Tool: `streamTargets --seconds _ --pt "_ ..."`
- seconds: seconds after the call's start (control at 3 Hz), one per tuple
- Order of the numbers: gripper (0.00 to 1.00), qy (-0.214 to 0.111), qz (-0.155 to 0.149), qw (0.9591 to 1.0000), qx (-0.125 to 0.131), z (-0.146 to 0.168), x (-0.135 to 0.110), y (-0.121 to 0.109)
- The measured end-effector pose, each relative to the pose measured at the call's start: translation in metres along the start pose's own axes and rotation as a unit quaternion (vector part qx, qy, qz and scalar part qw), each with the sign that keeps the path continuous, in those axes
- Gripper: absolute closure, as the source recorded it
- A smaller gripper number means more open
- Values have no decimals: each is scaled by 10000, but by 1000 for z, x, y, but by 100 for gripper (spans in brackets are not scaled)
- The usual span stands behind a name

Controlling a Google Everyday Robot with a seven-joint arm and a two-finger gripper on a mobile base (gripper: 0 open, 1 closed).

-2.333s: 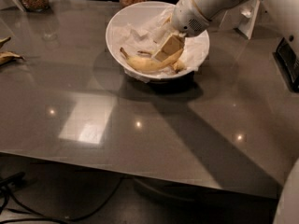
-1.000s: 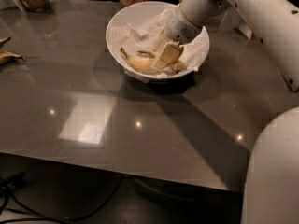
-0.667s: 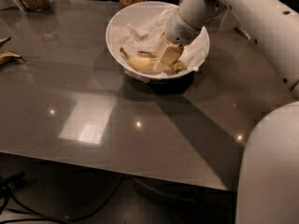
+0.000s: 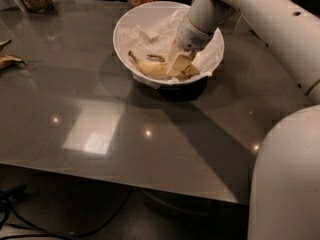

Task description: Pick banana from white bowl

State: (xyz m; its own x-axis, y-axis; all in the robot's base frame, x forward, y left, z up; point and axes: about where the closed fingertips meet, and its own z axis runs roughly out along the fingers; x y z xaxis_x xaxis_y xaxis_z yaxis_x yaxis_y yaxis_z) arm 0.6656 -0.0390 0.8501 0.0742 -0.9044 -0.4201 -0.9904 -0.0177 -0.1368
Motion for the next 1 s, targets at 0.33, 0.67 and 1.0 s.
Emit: streamTargets --seconds 0.33,0.67,1.0 --pt "89 28 -38 10000 31 -5 -2 6" --pt "100 -34 -57 9999 142 -17 -11 10" --pt "100 -113 -15 9995 278 -35 -17 15"
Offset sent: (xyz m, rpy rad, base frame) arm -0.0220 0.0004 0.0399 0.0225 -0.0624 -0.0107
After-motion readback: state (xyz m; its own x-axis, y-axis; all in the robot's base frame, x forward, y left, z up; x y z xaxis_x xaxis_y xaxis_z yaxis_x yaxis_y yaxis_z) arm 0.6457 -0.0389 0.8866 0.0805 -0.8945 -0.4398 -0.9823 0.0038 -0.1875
